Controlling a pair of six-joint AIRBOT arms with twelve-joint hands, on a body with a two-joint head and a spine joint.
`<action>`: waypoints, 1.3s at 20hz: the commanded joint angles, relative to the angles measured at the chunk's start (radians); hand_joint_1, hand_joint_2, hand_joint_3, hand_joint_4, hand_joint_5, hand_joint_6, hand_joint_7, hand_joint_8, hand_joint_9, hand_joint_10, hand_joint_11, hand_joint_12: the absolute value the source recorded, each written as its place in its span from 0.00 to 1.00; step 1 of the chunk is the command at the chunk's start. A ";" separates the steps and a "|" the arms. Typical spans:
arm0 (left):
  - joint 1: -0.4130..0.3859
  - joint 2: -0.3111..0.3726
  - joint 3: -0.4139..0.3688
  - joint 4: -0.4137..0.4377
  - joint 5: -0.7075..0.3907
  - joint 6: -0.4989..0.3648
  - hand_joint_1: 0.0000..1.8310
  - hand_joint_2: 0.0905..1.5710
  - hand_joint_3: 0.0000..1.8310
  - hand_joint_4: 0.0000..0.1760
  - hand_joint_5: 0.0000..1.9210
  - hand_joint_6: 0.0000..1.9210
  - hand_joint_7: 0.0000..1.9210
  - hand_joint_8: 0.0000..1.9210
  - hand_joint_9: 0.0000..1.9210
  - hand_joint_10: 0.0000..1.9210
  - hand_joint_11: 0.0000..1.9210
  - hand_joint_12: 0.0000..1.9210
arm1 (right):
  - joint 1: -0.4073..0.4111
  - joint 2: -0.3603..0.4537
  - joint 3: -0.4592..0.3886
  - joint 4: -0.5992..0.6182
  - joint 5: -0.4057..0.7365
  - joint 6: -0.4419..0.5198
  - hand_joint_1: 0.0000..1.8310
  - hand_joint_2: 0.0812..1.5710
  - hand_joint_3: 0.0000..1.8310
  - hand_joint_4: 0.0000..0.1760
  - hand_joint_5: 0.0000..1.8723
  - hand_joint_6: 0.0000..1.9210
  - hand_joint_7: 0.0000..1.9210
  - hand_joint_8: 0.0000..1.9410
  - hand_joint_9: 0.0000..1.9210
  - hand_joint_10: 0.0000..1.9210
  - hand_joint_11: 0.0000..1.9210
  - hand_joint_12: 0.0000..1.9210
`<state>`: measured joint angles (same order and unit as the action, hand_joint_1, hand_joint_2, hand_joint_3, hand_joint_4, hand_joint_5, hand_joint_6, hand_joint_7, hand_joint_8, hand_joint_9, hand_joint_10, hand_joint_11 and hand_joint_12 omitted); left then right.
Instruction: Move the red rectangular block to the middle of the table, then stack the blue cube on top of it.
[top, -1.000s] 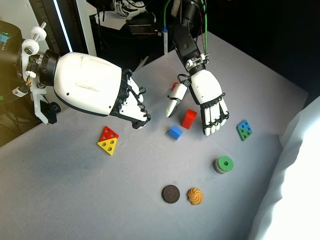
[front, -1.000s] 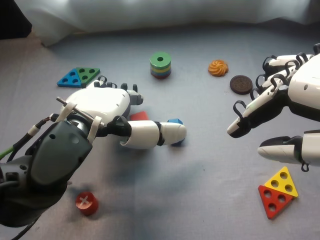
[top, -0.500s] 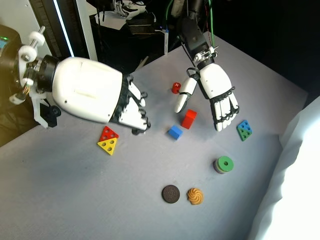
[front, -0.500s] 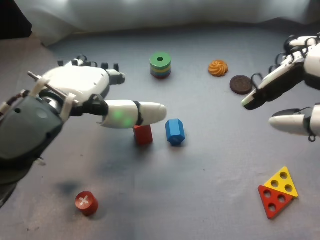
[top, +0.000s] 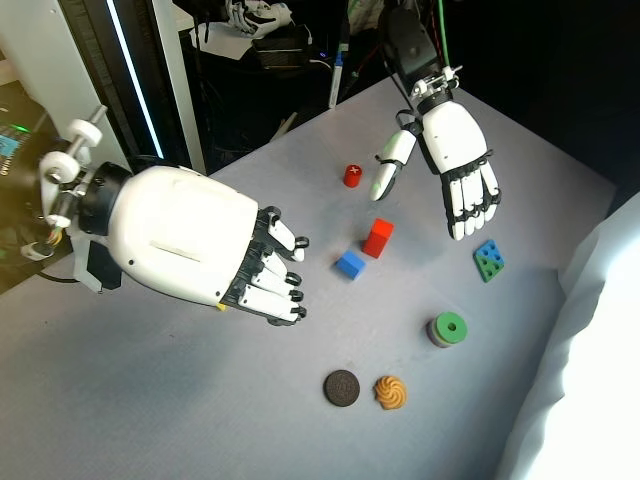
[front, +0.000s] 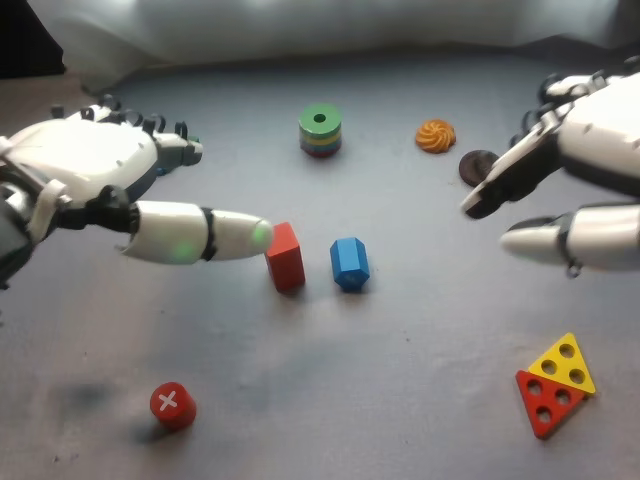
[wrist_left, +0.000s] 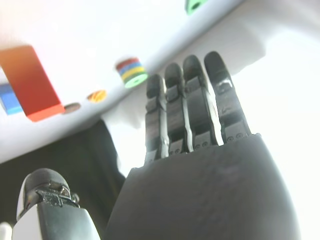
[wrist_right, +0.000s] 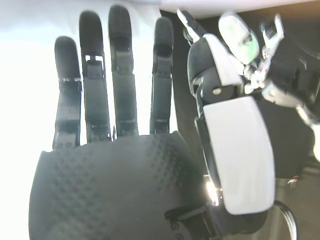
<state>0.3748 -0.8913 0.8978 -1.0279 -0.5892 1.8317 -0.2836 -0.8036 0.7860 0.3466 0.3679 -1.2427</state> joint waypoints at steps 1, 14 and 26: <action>0.001 0.031 -0.002 0.045 -0.073 -0.012 0.00 0.48 0.00 0.00 0.17 0.00 0.17 0.00 0.15 0.00 0.00 0.34 | 0.016 -0.001 0.007 0.015 0.104 -0.033 0.27 0.79 0.00 0.00 0.38 0.00 0.42 0.00 0.28 0.28 0.06 0.71; 0.063 0.193 -0.087 0.473 0.102 -0.421 0.00 0.51 0.00 0.00 0.19 0.00 0.20 0.00 0.17 0.00 0.00 0.35 | 0.072 -0.238 0.070 0.603 0.190 -0.657 0.21 0.52 0.00 0.13 0.00 0.00 0.00 0.00 0.00 0.00 0.00 0.00; 0.069 0.244 -0.160 0.358 0.118 -0.304 0.00 0.53 0.00 0.00 0.19 0.00 0.20 0.00 0.16 0.00 0.00 0.35 | 0.076 -0.402 0.201 0.785 0.200 -0.785 0.44 0.50 0.00 0.00 0.15 0.00 0.00 0.00 0.00 0.00 0.00 0.00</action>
<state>0.4469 -0.6621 0.7353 -0.6785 -0.3809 1.5246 -0.2207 -1.2194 0.9905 1.1683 0.5163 -2.0285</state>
